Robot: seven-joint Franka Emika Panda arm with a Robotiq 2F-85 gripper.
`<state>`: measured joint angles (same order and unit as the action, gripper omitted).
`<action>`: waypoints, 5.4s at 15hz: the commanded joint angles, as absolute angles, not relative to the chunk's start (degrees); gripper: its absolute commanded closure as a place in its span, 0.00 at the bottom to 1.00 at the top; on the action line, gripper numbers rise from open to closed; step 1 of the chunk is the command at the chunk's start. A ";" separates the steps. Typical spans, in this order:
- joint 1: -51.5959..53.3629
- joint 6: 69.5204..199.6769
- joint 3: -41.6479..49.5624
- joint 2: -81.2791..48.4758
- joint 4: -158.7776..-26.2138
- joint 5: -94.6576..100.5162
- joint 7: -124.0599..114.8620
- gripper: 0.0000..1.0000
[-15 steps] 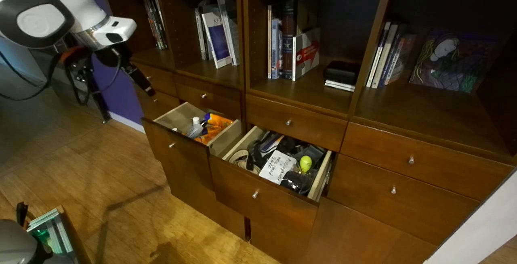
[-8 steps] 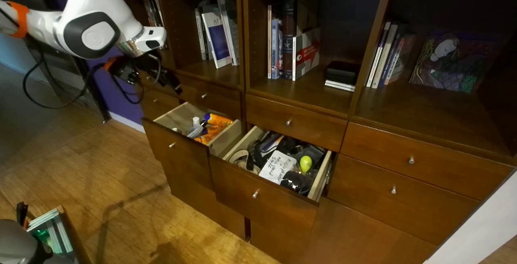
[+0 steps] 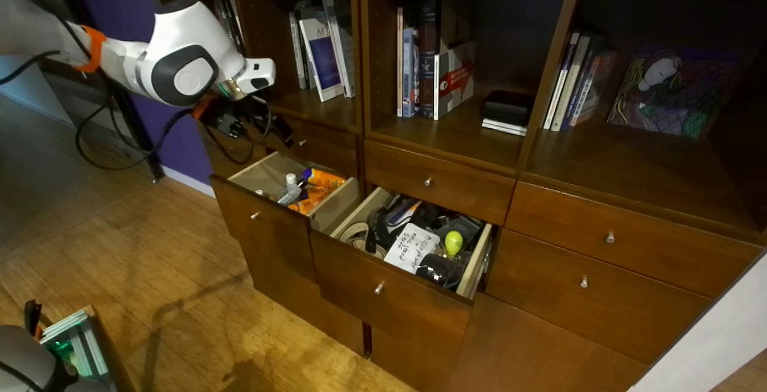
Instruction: Open the second last left top drawer of the cabinet
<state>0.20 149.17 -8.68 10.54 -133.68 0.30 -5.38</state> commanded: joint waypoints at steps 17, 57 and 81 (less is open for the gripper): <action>2.49 153.75 -6.72 0.74 -126.64 1.27 -2.04 0.34; 4.56 135.97 -1.87 24.36 -149.01 -7.28 8.86 0.96; 2.44 113.02 -3.35 35.30 -135.90 -5.33 -2.91 0.00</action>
